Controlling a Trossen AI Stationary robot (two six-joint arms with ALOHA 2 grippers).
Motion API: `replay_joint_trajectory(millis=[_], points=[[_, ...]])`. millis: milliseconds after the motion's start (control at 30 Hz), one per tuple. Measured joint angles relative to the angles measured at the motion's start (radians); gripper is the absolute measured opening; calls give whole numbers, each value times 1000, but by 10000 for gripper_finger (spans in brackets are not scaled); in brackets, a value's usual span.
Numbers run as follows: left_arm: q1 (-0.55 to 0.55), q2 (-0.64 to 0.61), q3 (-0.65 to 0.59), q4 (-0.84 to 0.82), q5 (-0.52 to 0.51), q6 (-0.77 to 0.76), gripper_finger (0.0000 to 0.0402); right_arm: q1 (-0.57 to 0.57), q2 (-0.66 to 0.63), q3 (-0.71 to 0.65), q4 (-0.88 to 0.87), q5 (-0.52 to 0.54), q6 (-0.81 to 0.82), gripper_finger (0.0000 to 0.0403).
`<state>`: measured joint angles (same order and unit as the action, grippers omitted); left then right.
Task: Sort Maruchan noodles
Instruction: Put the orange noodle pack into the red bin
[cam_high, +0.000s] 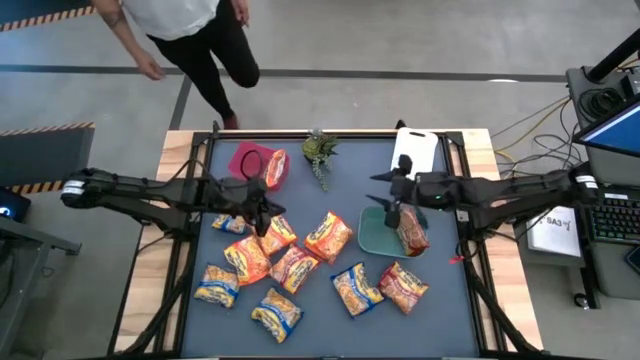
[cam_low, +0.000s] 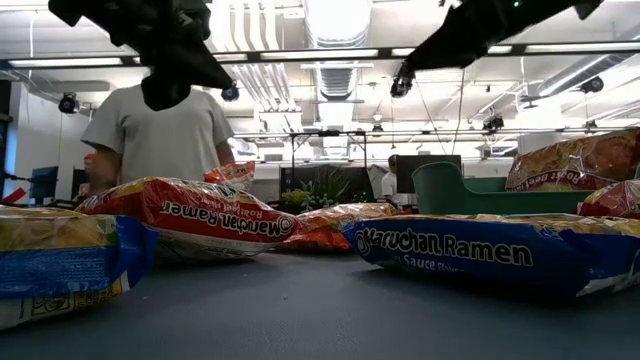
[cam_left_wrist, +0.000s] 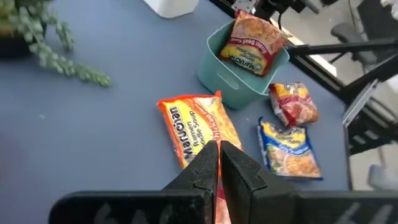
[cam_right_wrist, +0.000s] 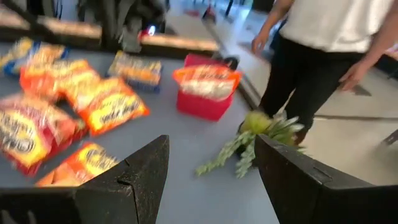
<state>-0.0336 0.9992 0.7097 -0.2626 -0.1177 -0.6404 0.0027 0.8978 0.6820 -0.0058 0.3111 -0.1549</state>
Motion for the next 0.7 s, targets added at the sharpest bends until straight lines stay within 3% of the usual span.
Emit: replay_joint_trajectory(millis=[367,700], points=[[-51,162,36,-45,60,-152,0,-6,-140,-42,6,-4,-66,224],[-144,423,307,-503,53,-45,0,-35,-143,-43,20,4,-146,224]])
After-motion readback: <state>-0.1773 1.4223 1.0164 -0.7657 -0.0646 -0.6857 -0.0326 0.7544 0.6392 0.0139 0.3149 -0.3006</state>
